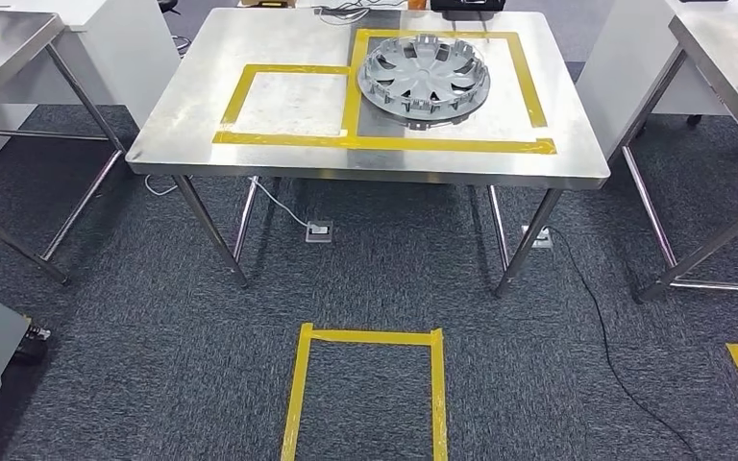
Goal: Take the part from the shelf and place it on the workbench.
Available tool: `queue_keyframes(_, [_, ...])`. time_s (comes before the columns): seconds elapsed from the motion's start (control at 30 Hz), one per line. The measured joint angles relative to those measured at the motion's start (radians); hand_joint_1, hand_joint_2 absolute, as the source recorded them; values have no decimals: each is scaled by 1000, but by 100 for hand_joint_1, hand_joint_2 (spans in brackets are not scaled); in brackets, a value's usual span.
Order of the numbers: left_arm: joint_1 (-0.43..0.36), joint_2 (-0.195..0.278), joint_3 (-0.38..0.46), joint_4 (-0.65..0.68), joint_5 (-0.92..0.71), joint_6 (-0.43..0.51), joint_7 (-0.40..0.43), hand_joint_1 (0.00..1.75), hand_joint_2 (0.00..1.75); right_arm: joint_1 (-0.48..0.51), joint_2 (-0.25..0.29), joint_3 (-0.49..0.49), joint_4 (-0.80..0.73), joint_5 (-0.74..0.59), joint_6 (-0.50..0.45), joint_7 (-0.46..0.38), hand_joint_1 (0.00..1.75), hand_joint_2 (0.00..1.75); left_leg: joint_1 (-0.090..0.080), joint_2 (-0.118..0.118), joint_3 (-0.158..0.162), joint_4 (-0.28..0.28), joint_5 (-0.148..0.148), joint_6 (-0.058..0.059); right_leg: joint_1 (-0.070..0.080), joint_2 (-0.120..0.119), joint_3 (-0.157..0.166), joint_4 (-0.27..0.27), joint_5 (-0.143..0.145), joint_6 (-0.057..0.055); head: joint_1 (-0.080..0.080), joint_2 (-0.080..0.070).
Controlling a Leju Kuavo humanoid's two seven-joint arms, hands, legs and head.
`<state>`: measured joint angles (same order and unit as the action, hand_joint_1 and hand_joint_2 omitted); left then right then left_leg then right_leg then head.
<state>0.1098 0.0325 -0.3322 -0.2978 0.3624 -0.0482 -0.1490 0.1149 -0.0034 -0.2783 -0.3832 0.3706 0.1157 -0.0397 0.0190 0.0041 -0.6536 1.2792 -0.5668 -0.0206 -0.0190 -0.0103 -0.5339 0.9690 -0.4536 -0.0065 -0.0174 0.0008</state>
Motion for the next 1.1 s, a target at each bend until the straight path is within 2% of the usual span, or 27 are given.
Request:
queue_keyframes(0.03, [13,0,14,6,-16,3,7,0,0,-10,0,12,-13,-17,-5,1,0,0,4,0,37,-36,30,-2,-1,1,-10,2,8,5,0,0])
queue_keyframes(0.07, [25,-1,27,11,-32,5,13,0,0,-20,0,23,-26,-33,-10,1,0,0,7,-1,87,-102,53,-4,-3,1,-18,5,15,11,0,0])
queue_keyframes(0.1, [37,-2,42,17,-49,7,20,0,0,-29,0,36,-39,-50,-15,2,0,0,7,-3,138,-176,60,-4,-3,1,-26,8,22,17,0,0])
queue_keyframes(0.13, [47,-3,57,21,-65,9,26,0,0,-37,-1,47,-50,-67,-21,4,0,0,6,-7,177,-238,58,-3,-3,1,-31,10,28,25,1,0])
queue_keyframes(0.2, [63,-6,89,27,-101,14,41,0,0,-49,-1,74,-66,-104,-32,8,0,0,-2,-11,206,-294,44,3,-3,-3,-40,10,43,43,2,0])
queue_keyframes(0.27, [71,-9,122,25,-140,19,57,0,0,-47,0,101,-70,-144,-44,14,0,0,-7,-7,193,-302,54,21,-5,-4,-51,12,52,56,2,0])
queue_keyframes(0.3, [70,-11,139,20,-159,22,64,0,0,-40,1,115,-69,-164,-51,16,0,0,-8,-4,181,-306,63,35,-6,-4,-62,27,37,55,4,0])
queue_keyframes(0.33, [66,-13,154,11,-178,24,71,0,0,-31,1,128,-66,-182,-56,18,0,0,-9,-1,167,-309,75,50,-6,-3,-76,59,5,49,6,0])
queue_keyframes(0.37, [59,-15,169,-3,-195,27,78,0,0,-19,2,139,-59,-200,-61,20,0,0,-10,1,153,-310,88,62,-7,-2,-94,111,-42,40,8,0])
queue_keyframes(0.43, [37,-19,192,-37,-222,30,87,0,0,9,3,157,-37,-227,-69,23,0,0,-19,0,122,-309,112,73,-4,2,-126,243,-124,28,10,0])
queue_keyframes(0.47, [23,-21,201,-57,-233,31,92,0,0,25,4,165,-22,-238,-73,25,0,0,-24,1,106,-308,124,75,-3,4,-130,293,-139,30,10,0])
queue_keyframes(0.5, [9,-22,209,-77,-243,32,95,0,0,43,4,172,-7,-248,-77,27,0,0,-29,1,90,-306,136,76,-1,4,-119,311,-132,36,10,0])
queue_keyframes(0.53, [-7,-24,217,-98,-251,33,99,0,0,60,3,178,10,-256,-80,29,0,0,-33,2,75,-304,146,76,1,5,-91,294,-112,43,10,0])
queue_keyframes(0.57, [-22,-26,224,-119,-259,34,102,0,0,76,3,184,27,-264,-82,30,0,0,-35,3,61,-301,156,75,4,5,-45,240,-89,46,10,0])
queue_keyframes(0.63, [-49,-29,239,-161,-275,38,108,0,0,104,1,196,59,-282,-86,32,0,0,-38,4,39,-294,173,70,14,4,66,82,-79,35,9,0])
queue_keyframes(0.67, [-58,-31,248,-178,-286,39,112,0,0,115,0,204,71,-293,-90,33,0,0,-39,6,33,-293,183,66,20,4,102,22,-84,26,9,0])
queue_keyframes(0.7, [-63,-32,258,-190,-298,40,117,0,0,121,-1,212,79,-305,-95,34,0,0,-39,8,30,-293,192,60,25,4,121,-12,-90,19,10,0])
queue_keyframes(0.77, [-58,-32,276,-194,-323,44,128,0,0,123,-1,227,82,-331,-103,37,0,0,-37,12,25,-294,206,49,26,4,109,-22,-77,6,13,0])
queue_keyframes(0.8, [-48,-32,283,-188,-333,46,133,0,0,116,0,233,75,-341,-107,38,0,0,-34,11,20,-285,193,42,22,5,98,-24,-67,-2,14,0])
queue_keyframes(0.83, [-34,-32,288,-177,-339,47,138,0,0,104,0,237,63,-348,-109,38,0,0,-31,9,12,-261,160,34,18,5,85,-26,-55,-11,12,0])
queue_keyframes(0.9, [3,-33,296,-146,-346,48,143,0,0,70,2,245,30,-356,-112,39,0,0,-21,1,-10,-161,50,18,15,6,60,-26,-31,-21,7,0])
queue_keyframes(0.93, [23,-33,299,-127,-348,49,144,0,0,50,2,248,11,-358,-113,39,0,0,-16,0,-21,-94,5,11,15,6,46,-24,-19,-21,5,0])
queue_keyframes(0.97, [43,-34,303,-108,-350,49,144,0,0,30,3,251,-9,-359,-113,39,0,0,-12,-2,-25,-37,-14,5,15,4,30,-22,-7,-19,5,0])
queue_keyframes(1.0, [62,-35,305,-89,-352,49,144,0,0,9,4,253,-30,-360,-113,39,0,0,-7,-2,-19,-3,-7,0,15,2,14,-18,4,-15,5,0])
queue_keyframes(1.03, [80,-35,307,-68,-353,49,145,0,0,-11,4,254,-52,-361,-113,39,0,0,-3,-2,2,-1,20,-3,15,-1,-2,-13,14,-12,5,0])
queue_keyframes(1.07, [97,-35,309,-48,-354,49,145,0,0,-29,4,255,-74,-361,-113,39,0,0,1,-2,41,-34,50,-4,14,-3,-18,-7,24,-8,4,0])
queue_keyframes(1.1, [106,-35,310,-38,-354,49,146,0,0,-39,4,256,-85,-361,-113,39,0,0,4,-2,61,-54,68,-5,14,-4,-26,-4,28,-6,4,0])
